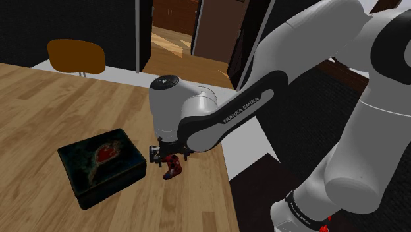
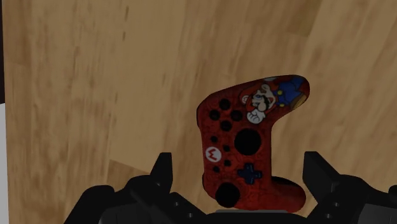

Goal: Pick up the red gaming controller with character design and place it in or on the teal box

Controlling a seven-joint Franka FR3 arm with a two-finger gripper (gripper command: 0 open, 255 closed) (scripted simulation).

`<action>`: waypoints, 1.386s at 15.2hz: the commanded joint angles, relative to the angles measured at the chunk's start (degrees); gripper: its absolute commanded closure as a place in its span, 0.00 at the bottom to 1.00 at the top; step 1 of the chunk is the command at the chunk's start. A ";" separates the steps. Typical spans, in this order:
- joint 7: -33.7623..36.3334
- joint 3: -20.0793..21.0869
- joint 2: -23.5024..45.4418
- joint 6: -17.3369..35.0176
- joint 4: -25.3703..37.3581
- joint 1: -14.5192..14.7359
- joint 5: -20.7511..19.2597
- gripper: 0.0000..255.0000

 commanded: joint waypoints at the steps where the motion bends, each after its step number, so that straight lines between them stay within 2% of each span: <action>1: 0.01 0.00 0.00 0.02 -0.01 0.00 -0.01 0.00; 2: 0.00 0.00 0.00 0.01 -0.01 0.00 -0.01 0.00; 3: 0.00 0.00 0.00 0.01 -0.01 0.00 -0.01 1.00; 12: 0.01 0.00 0.00 0.02 -0.01 0.00 -0.01 1.00; 21: -3.97 1.59 -5.84 -5.54 1.10 -1.13 5.04 1.00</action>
